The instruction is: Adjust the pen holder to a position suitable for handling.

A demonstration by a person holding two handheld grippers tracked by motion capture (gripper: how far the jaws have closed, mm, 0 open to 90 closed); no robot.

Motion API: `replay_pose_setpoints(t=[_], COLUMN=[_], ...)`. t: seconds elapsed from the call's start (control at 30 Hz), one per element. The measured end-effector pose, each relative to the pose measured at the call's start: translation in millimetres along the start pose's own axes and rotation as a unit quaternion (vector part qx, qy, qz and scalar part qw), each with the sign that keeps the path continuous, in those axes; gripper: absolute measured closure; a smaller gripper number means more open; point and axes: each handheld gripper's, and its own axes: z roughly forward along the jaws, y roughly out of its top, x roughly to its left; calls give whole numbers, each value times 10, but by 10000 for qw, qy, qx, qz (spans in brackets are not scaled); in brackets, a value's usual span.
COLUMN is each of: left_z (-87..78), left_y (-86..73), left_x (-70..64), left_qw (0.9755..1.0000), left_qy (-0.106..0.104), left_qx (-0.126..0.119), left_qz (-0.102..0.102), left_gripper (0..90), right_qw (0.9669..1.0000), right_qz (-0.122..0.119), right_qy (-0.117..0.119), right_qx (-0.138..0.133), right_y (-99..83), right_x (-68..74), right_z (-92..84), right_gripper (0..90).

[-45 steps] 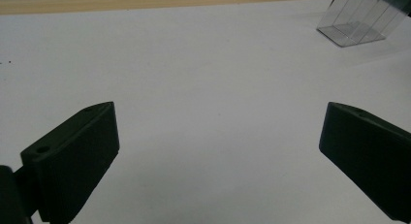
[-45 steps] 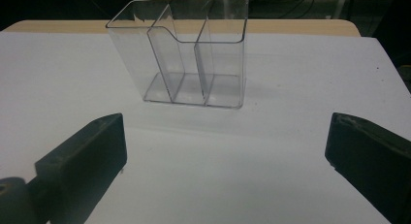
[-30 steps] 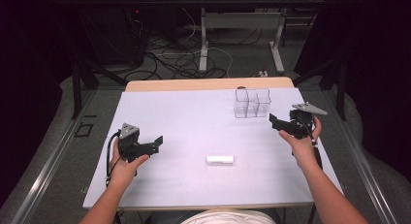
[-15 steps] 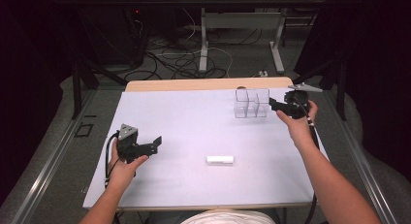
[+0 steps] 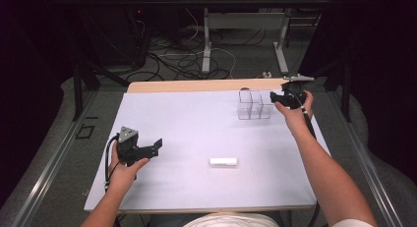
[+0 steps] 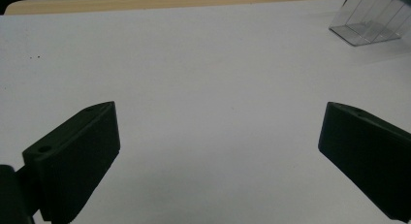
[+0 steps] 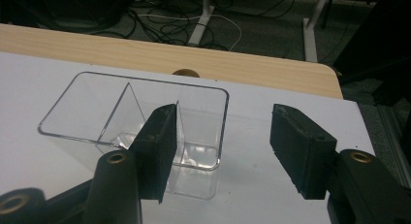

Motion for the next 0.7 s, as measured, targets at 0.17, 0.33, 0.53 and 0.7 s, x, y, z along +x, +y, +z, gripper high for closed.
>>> replay_pose_setpoints(t=[0.17,0.33,0.53,0.7], left_z=[6,1,3,7], left_y=[-5,-8,-12,-17], left_x=[12,22,28,30], left_qw=[10000,10000,10000,10000], left_qy=[10,21,33,39], left_qx=[2,59,37,64], left_qz=[4,41,-3,-15], left_gripper=[13,15,17,19], right_qw=[10000,9996,9993,9988], right_qz=[72,144,196,261], right_qy=[-28,-133,-85,-104], right_qx=[55,209,318,405], right_y=[4,-31,-67,-89], right_x=[6,-1,-4,-11], right_z=[106,215,322,384], right_gripper=[479,549,625,688])
